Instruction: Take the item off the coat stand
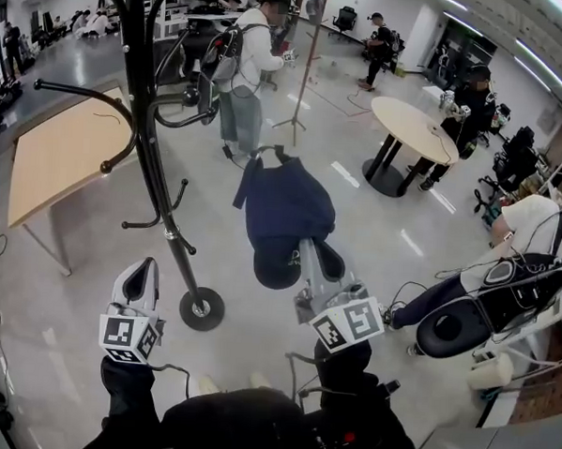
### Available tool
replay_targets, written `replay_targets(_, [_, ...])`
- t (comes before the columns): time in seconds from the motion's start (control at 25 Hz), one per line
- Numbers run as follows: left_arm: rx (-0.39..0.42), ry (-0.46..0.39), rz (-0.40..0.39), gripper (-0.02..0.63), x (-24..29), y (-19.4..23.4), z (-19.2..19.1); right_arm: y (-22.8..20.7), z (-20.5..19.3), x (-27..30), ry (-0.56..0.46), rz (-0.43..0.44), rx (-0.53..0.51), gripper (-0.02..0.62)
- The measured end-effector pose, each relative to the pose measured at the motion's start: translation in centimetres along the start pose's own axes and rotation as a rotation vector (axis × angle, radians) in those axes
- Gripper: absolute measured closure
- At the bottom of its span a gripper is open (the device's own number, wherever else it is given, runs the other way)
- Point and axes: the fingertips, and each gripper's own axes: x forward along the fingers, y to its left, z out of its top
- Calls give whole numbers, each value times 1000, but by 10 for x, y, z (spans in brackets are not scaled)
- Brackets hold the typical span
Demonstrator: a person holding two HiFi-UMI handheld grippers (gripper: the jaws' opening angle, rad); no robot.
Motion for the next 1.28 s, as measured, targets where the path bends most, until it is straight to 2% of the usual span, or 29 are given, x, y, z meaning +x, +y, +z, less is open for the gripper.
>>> replay_targets(0.48, [9, -7, 80, 603, -16, -32, -2, -16, -27, -17, 39, 73, 45, 588])
replay_targets(0.8, [28, -21, 125, 603, -15, -43, 9, -21, -45, -19, 73, 107, 3, 588])
replay_targets(1.12, [20, -24, 167, 603, -22, -69, -3, -23, -71, -33, 120, 165, 24, 588])
replay_targets(1.28, [24, -24, 210, 603, -30, -69, -7, -19, -83, -32, 135, 203, 44, 588])
